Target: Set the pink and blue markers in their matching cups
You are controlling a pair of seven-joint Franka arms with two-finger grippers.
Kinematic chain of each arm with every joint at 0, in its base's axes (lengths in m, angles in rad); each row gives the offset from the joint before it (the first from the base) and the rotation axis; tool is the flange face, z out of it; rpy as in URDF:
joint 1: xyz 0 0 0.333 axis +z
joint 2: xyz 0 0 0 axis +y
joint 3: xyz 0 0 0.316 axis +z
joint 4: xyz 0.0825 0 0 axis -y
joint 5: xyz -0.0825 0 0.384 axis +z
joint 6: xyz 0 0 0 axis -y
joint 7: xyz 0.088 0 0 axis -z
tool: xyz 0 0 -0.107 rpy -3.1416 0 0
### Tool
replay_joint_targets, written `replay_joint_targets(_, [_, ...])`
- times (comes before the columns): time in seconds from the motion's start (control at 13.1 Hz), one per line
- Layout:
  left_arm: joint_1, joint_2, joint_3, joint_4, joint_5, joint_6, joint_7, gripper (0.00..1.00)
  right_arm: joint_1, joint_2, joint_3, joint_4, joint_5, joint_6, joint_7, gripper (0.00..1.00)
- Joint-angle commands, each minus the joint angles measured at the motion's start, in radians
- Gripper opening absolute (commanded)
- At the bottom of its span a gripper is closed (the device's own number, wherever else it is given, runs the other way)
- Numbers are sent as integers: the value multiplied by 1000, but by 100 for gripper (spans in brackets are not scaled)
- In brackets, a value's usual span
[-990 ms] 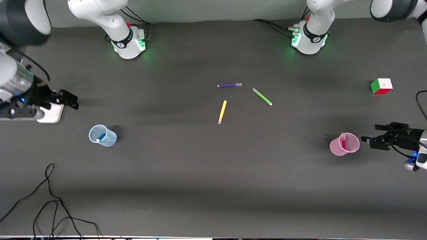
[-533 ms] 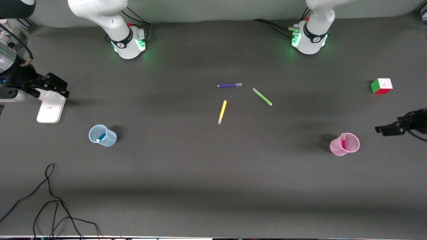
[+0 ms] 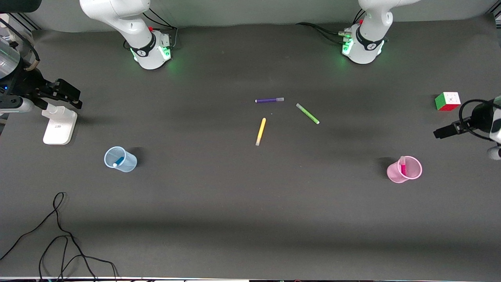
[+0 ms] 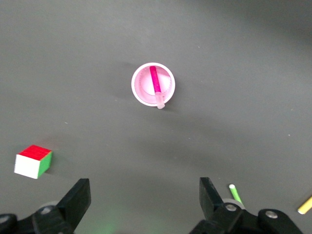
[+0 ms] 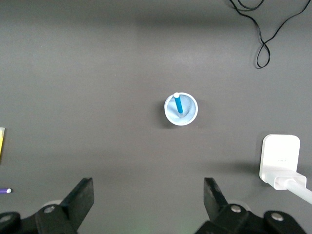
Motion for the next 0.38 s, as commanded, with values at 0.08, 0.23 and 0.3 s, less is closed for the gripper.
replay_joint_targets(0.08, [-14,-39,17,-32,26,34,59,99,-14,-8,-3,7,54,-17,8,100])
replay_joint_targets(0.23, [-14,-40,17,-19,22,22,59,99,-14,-8,-4,7,62,-17,15,100])
replay_joint_targets(0.3, [-12,-39,17,-7,14,16,61,99,-14,-8,-4,7,64,-19,15,100])
